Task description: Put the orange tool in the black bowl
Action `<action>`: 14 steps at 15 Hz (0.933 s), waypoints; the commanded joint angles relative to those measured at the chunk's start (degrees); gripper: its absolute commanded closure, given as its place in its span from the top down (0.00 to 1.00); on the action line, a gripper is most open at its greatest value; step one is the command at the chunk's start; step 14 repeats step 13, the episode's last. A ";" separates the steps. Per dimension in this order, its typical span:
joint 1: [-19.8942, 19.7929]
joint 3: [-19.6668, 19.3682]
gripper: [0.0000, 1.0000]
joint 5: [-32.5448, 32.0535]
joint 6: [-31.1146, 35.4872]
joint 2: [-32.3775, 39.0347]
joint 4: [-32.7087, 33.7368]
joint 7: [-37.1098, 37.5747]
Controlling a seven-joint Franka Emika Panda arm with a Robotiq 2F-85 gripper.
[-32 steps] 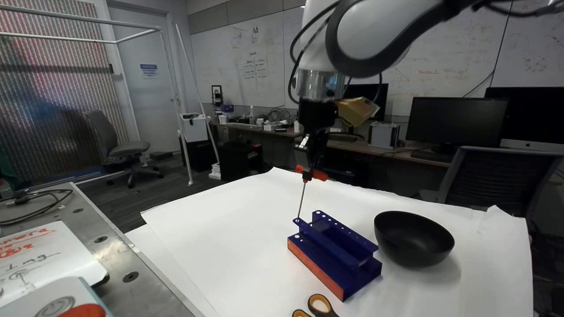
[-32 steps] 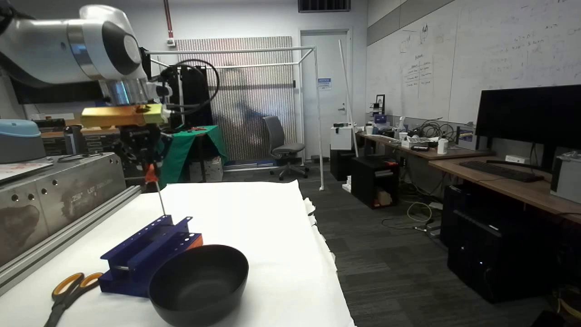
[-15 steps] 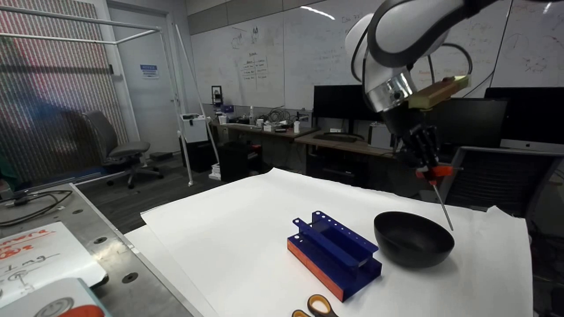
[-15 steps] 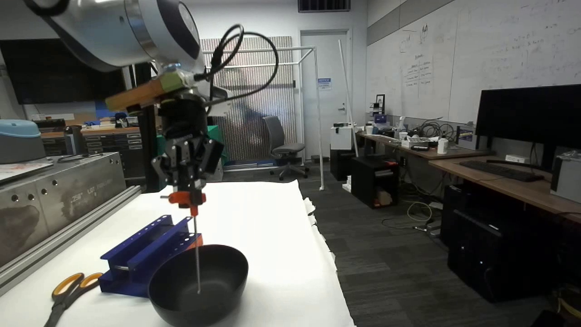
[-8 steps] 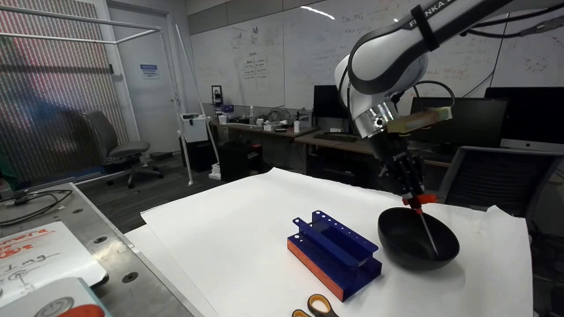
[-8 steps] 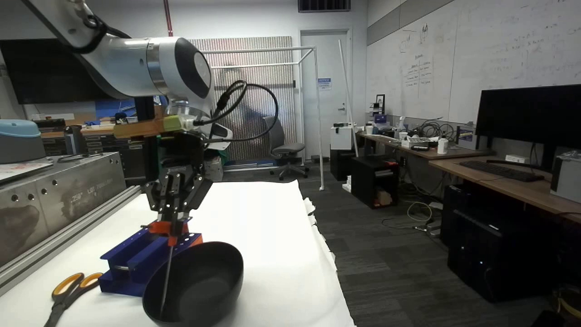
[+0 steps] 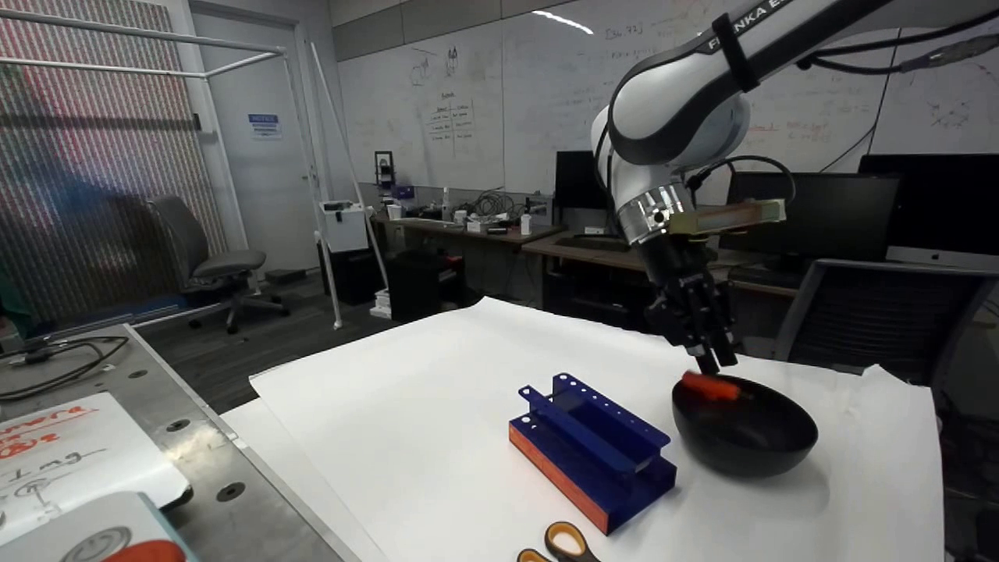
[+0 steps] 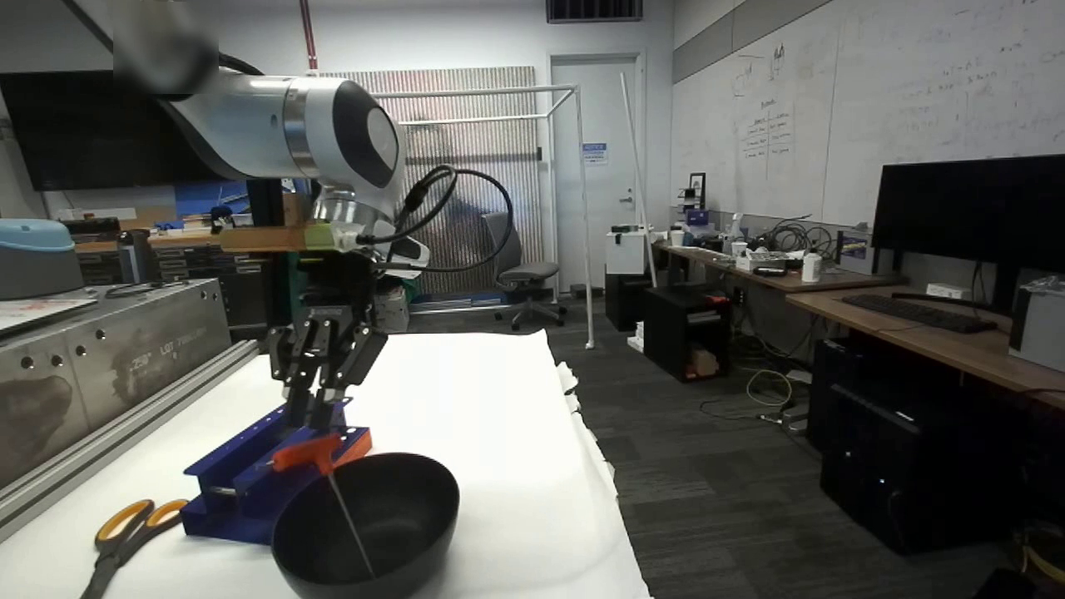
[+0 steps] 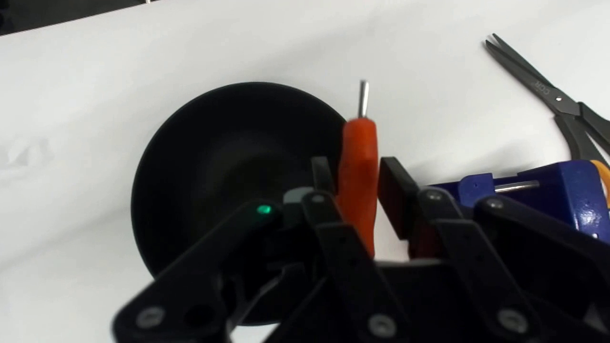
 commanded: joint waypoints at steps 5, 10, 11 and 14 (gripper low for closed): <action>-1.45 -0.98 0.95 5.94 -0.70 1.08 2.67 -1.82; -3.63 -0.34 1.00 15.09 1.65 -4.71 -1.30 -11.05; -3.76 -0.43 1.00 16.33 2.88 -6.75 -2.77 -12.55; -4.12 -0.40 1.00 19.10 3.80 -10.88 -5.26 -16.07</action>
